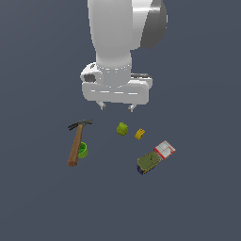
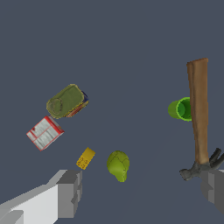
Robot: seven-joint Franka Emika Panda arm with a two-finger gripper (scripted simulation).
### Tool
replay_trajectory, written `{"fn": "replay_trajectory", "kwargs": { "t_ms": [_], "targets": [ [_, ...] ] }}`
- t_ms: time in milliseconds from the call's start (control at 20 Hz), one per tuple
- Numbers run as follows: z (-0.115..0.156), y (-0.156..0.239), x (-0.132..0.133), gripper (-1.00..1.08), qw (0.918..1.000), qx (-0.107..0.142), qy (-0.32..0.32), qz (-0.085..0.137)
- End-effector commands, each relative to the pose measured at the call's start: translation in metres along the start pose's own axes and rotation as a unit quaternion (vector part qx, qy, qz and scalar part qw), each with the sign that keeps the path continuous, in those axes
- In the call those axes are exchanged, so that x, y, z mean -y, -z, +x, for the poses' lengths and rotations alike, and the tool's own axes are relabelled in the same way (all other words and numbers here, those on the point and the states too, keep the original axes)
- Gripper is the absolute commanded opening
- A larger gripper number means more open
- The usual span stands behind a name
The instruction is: Pick up a designated object from a clutter of objects.
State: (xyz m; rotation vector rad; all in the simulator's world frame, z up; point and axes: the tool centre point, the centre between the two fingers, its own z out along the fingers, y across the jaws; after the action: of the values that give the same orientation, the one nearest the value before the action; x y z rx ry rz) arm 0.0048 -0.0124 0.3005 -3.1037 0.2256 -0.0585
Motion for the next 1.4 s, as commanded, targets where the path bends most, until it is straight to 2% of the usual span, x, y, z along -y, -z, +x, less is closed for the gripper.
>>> {"fn": "replay_trajectory", "kwargs": {
  "t_ms": [0, 300, 600, 1350],
  "targets": [
    [-0.001, -0.014, 0.008, 1.0, 0.9999, 0.002, -0.015, 0.001],
    [-0.009, -0.057, 0.031, 1.0, 0.9979, 0.006, -0.065, 0.002],
    [-0.024, -0.106, 0.056, 1.0, 0.9924, 0.011, -0.122, 0.001],
    [-0.077, -0.205, 0.095, 1.0, 0.9675, 0.014, -0.252, -0.014]
  ]
}}
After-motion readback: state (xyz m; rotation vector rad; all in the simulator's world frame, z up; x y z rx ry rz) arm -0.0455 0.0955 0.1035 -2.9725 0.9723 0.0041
